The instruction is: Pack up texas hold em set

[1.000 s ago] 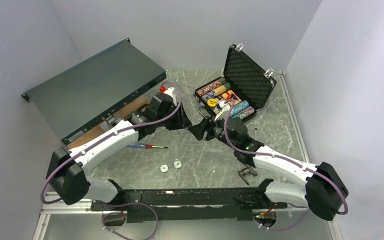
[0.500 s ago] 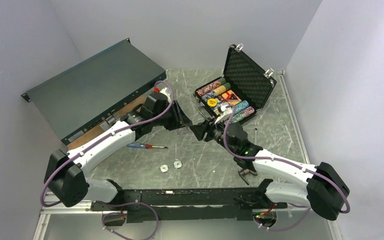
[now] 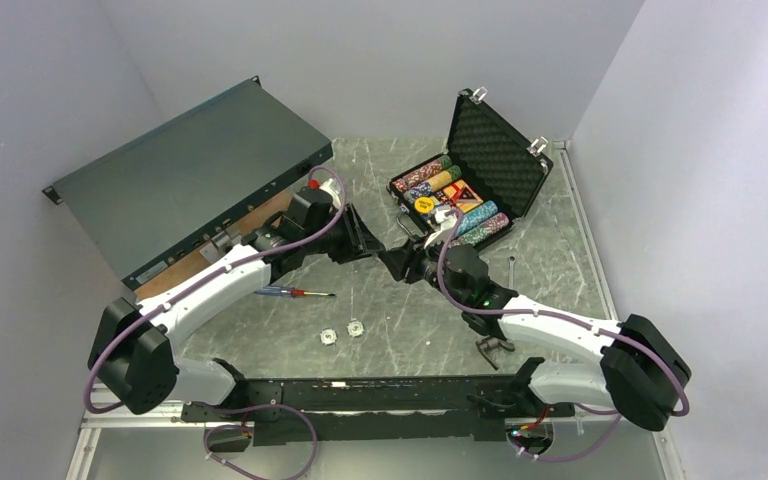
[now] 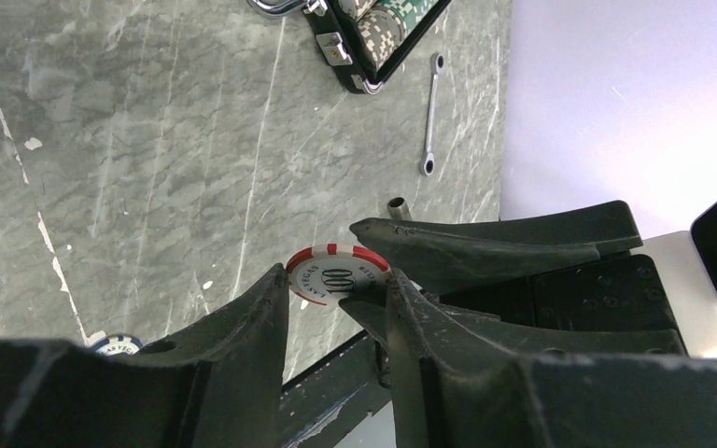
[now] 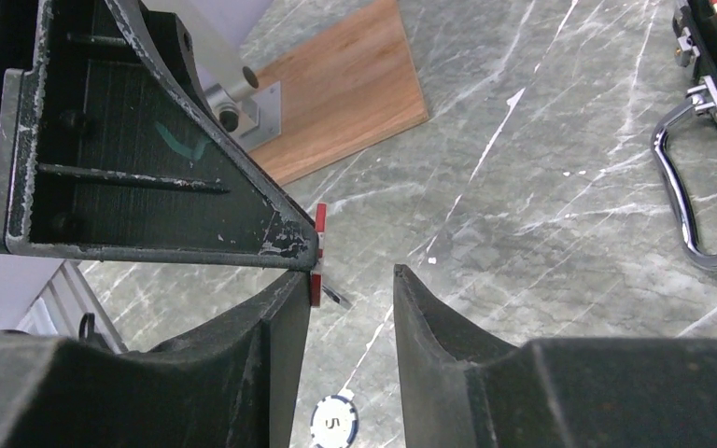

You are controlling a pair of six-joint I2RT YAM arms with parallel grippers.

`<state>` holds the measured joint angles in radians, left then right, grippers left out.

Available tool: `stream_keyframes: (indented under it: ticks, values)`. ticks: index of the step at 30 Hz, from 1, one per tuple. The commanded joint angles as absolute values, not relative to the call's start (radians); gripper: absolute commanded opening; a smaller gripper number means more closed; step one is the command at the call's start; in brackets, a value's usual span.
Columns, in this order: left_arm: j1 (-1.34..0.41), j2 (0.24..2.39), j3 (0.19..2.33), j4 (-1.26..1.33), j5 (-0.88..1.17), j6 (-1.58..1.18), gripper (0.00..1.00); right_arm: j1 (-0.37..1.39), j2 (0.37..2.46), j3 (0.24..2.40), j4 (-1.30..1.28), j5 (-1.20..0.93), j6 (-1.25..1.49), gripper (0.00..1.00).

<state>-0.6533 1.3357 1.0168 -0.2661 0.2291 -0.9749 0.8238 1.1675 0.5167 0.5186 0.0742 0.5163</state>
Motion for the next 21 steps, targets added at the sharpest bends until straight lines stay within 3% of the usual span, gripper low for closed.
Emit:
stream_keyframes:
  ticks: [1,9,12,14,17,19,21]
  values:
    - [-0.645,1.305,1.009,-0.202,0.272,-0.985,0.00,0.829,1.194,0.561,0.595,0.058,0.515,0.38]
    - [-0.638,1.296,0.997,-0.190,0.283,-0.968,0.00,0.830,1.217,0.568,0.617,0.044,0.525,0.27]
    - [-0.634,1.284,0.983,-0.183,0.277,-0.964,0.00,0.828,1.224,0.572,0.619,0.034,0.520,0.15]
    - [-0.630,1.275,0.977,-0.178,0.276,-0.953,0.00,0.830,1.221,0.561,0.636,0.029,0.523,0.01]
    - [-0.629,1.249,0.964,-0.160,0.259,-0.932,0.00,0.828,1.212,0.534,0.673,0.044,0.547,0.00]
    - [-0.627,1.229,0.970,-0.168,0.234,-0.908,0.12,0.829,1.210,0.535,0.666,0.054,0.554,0.00]
    - [-0.626,1.201,0.982,-0.200,0.198,-0.874,0.38,0.830,1.216,0.552,0.617,0.098,0.545,0.00]
